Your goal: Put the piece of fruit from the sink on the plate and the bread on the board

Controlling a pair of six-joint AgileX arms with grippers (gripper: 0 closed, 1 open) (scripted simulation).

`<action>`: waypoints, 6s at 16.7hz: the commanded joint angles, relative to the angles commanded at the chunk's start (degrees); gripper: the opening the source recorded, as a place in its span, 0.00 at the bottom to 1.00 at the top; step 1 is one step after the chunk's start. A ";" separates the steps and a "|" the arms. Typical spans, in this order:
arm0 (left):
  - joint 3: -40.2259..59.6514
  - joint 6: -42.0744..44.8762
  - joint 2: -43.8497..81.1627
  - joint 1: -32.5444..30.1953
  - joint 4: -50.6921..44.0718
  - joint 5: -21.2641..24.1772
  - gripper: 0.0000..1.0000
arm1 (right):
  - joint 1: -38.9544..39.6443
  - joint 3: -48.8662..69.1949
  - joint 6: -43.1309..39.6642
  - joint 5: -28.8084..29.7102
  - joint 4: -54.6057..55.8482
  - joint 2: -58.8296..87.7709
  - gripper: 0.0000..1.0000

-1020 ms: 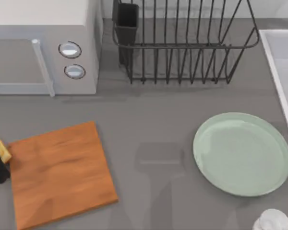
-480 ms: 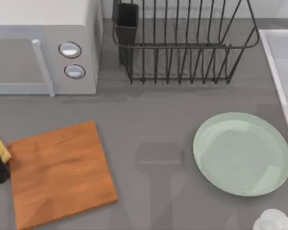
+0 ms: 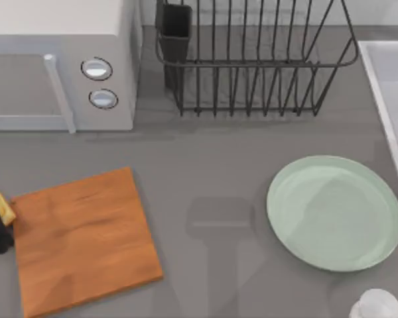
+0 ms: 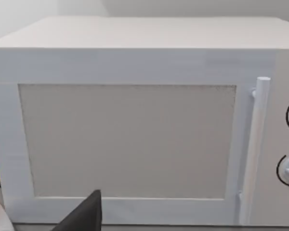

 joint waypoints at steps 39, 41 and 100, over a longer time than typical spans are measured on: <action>0.00 0.00 0.00 0.00 0.00 0.00 1.00 | -0.12 -5.14 0.61 -0.74 16.12 7.42 0.00; 0.00 0.00 0.00 0.00 0.00 0.00 1.00 | -0.13 -3.43 0.56 -0.77 10.71 4.51 0.00; 0.00 0.00 0.00 0.00 0.00 0.00 1.00 | 40.23 8.21 40.25 -0.09 -20.08 -12.17 1.00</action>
